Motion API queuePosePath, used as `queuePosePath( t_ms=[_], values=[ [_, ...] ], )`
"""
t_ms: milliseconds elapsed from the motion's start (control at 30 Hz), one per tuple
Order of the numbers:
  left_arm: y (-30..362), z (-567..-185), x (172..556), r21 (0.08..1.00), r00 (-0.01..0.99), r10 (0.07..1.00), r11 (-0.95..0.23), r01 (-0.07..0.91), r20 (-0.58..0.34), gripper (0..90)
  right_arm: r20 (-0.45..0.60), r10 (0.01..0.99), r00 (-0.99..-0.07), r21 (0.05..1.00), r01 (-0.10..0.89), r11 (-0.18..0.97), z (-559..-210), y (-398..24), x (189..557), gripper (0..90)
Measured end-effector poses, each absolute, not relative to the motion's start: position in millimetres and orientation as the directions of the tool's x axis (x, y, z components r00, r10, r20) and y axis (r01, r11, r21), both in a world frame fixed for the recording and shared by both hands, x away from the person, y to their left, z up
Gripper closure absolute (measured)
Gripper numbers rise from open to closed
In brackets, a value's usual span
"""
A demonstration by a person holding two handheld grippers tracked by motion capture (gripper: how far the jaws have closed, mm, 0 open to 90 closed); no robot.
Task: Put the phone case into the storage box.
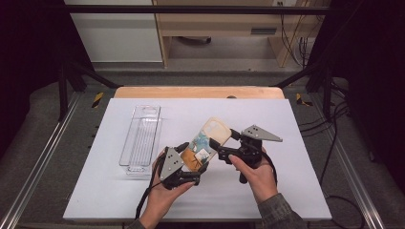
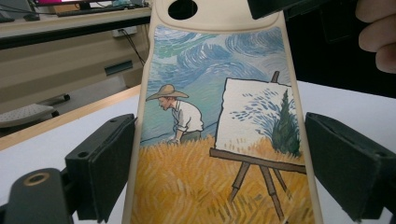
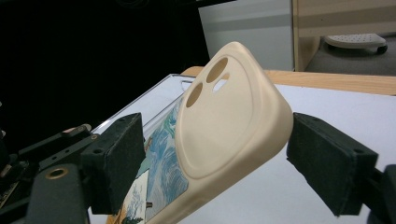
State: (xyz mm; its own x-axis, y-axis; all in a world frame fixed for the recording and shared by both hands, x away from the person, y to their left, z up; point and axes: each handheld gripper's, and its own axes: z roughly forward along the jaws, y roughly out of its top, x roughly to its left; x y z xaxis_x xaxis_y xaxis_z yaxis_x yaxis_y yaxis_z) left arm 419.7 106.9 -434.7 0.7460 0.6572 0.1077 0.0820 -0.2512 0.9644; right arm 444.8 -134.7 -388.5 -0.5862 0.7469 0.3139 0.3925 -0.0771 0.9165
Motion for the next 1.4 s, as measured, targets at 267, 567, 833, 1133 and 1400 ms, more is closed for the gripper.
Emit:
queuePosePath(
  t_ms=[267, 567, 833, 1133, 1400],
  values=[
    [106, -434, 418, 0.966, 0.749, 0.653, -0.249, 0.072, 0.112, 11.3, 0.323, 0.740, -0.590, 0.914, 0.396, -0.083, -386, -135, 446, 23.1],
    [105, -434, 417, 0.967, 0.752, 0.649, -0.246, 0.066, 0.114, 11.3, 0.341, 0.735, -0.585, 0.909, 0.404, -0.100, -386, -137, 447, 28.3],
    [102, -433, 415, 0.967, 0.760, 0.638, -0.250, 0.054, 0.123, 11.2, 0.353, 0.719, -0.599, 0.906, 0.409, -0.104, -385, -137, 447, 39.7],
    [102, -433, 415, 0.967, 0.761, 0.636, -0.249, 0.050, 0.125, 11.2, 0.381, 0.684, -0.623, 0.901, 0.415, -0.124, -384, -141, 448, 52.7],
    [103, -435, 416, 0.968, 0.766, 0.631, -0.247, 0.053, 0.119, 11.2, 0.436, 0.643, -0.629, 0.884, 0.434, -0.174, -385, -146, 449, 63.3]
  ],
)
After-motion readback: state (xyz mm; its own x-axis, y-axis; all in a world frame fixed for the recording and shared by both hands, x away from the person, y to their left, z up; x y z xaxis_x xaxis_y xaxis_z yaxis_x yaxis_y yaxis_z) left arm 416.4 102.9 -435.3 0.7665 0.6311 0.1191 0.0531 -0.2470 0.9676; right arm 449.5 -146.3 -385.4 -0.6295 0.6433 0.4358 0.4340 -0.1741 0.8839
